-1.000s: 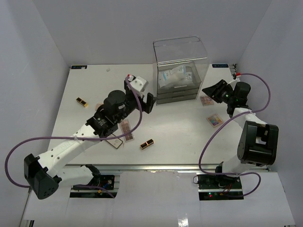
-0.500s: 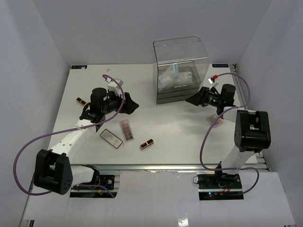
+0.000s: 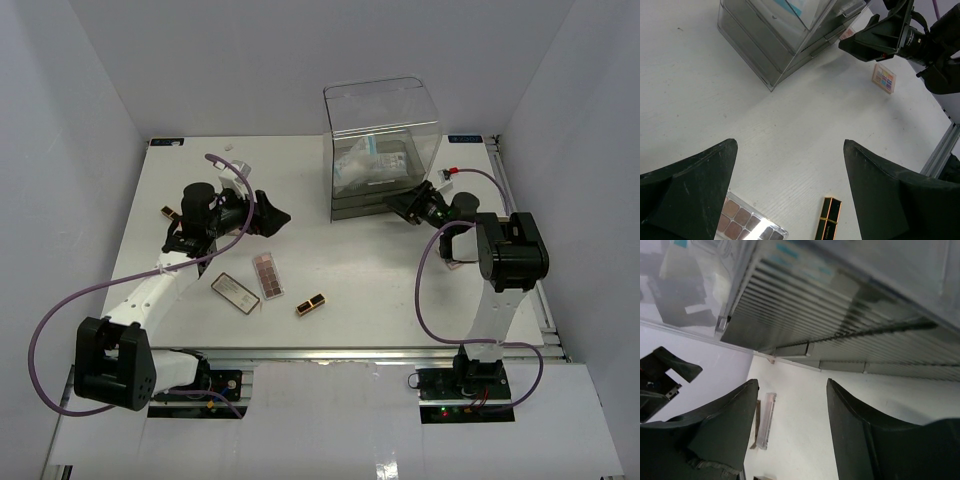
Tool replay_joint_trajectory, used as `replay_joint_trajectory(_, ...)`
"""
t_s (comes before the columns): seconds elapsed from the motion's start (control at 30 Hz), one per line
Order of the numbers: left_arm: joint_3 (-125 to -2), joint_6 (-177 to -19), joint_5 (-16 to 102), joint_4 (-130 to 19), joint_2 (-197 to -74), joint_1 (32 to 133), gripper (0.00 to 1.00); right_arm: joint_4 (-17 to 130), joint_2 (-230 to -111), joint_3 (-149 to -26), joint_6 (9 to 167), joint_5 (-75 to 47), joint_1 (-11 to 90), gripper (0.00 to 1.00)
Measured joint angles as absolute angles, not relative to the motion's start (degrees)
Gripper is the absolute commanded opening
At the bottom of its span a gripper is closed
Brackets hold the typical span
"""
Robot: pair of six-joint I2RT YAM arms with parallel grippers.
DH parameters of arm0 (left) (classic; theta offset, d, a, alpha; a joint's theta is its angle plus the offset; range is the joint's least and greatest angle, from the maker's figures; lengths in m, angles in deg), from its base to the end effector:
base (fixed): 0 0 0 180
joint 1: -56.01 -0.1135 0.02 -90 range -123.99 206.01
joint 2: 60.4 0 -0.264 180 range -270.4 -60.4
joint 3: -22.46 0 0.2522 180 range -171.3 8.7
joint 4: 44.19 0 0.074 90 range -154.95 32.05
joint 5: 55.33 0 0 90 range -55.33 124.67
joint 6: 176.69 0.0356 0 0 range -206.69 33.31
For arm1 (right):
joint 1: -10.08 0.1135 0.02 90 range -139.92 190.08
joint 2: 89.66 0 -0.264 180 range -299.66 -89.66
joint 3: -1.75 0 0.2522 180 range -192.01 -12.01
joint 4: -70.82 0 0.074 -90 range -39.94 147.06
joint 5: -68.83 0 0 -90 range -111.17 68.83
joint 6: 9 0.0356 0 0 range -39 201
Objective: Organize the makeup
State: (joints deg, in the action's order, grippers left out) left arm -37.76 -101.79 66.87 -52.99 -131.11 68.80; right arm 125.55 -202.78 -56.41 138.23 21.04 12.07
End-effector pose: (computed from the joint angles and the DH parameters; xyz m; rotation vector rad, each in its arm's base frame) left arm 0.2679 -0.0803 0.2824 0.3521 1.9150 -0.8605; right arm 0.3678 0.0367 0.1494 0.2013 1.7423 1.3550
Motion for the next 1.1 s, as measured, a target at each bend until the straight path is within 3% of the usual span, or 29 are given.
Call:
replay_joint_trajectory(0.23,-37.43,-102.08,67.30,-52.68,-131.11,67.87,0.98,129.36,-207.57,-59.29,145.11,17.72,13.83,0.56)
replay_joint_trajectory(0.63,-36.75,-102.21,67.37,-52.15,-131.11,66.99,0.98,131.21,-208.91,-60.56,149.43,15.15,14.25,0.14)
replay_joint_trajectory(0.77,-36.74,-102.21,67.49,-51.97,-131.09,66.99,0.98,131.44,-208.88,-60.56,150.09,14.69,14.29,0.08)
replay_joint_trajectory(1.1,-36.64,-102.19,67.57,-51.86,-130.23,66.99,0.98,131.10,-205.31,-55.87,149.94,14.05,13.48,0.08)
